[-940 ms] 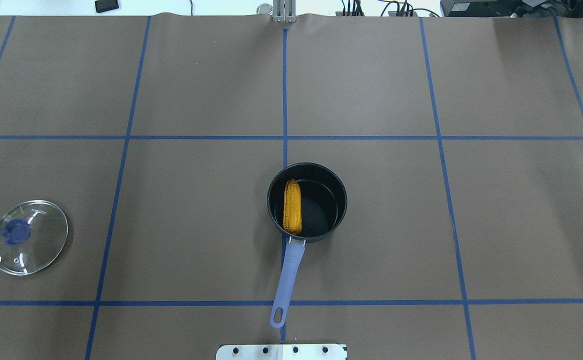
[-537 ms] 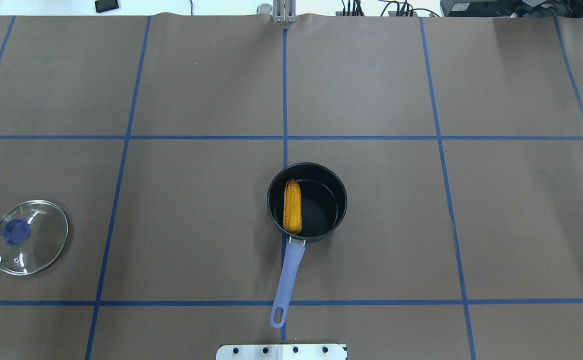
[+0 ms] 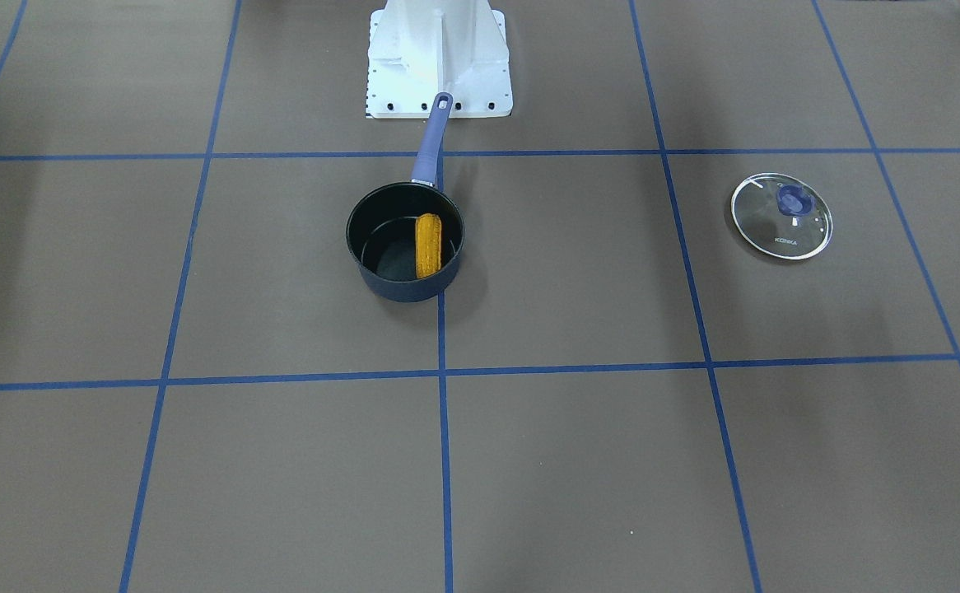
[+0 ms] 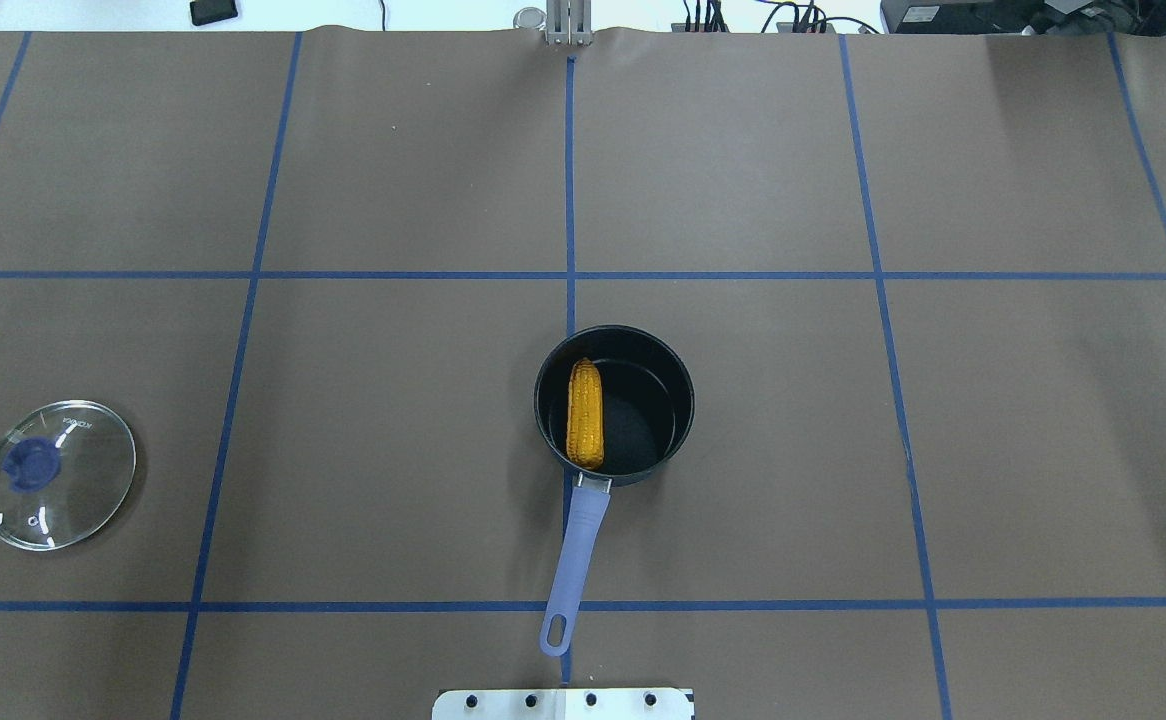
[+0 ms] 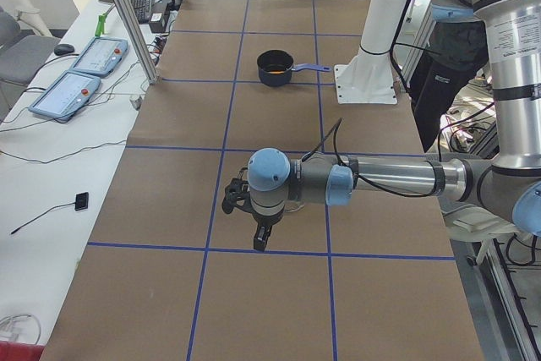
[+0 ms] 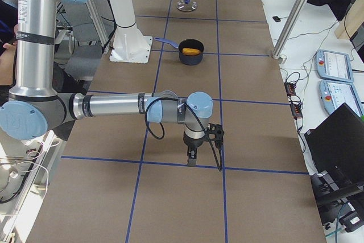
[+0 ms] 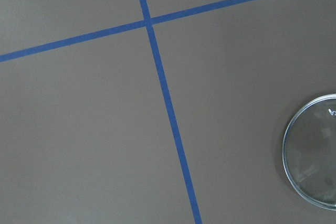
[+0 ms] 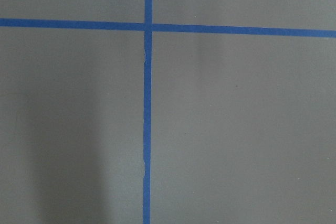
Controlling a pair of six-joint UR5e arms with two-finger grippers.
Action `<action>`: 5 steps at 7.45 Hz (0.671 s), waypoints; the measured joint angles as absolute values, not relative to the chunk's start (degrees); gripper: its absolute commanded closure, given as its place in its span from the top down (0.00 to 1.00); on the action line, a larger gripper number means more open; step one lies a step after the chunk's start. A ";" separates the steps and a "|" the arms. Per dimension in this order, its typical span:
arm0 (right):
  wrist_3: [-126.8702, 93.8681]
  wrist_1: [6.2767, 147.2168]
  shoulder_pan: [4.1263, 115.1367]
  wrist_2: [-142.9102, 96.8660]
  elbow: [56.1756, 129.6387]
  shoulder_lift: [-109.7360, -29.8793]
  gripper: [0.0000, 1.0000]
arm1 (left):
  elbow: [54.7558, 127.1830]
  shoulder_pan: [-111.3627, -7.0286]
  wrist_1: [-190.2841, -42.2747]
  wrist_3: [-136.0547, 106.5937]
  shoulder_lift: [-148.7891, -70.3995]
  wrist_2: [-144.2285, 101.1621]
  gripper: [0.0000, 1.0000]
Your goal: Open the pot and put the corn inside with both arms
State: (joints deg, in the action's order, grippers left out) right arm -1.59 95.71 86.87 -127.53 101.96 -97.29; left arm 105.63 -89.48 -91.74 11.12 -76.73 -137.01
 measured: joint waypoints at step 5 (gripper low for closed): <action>-1.42 95.71 86.84 -127.64 101.80 -97.22 1.00 | 111.76 -86.17 -91.76 -0.33 -76.98 -138.53 0.98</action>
State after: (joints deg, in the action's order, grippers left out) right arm -1.42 95.71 86.84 -127.64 101.80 -97.22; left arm 111.76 -86.17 -91.76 -0.33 -76.98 -138.53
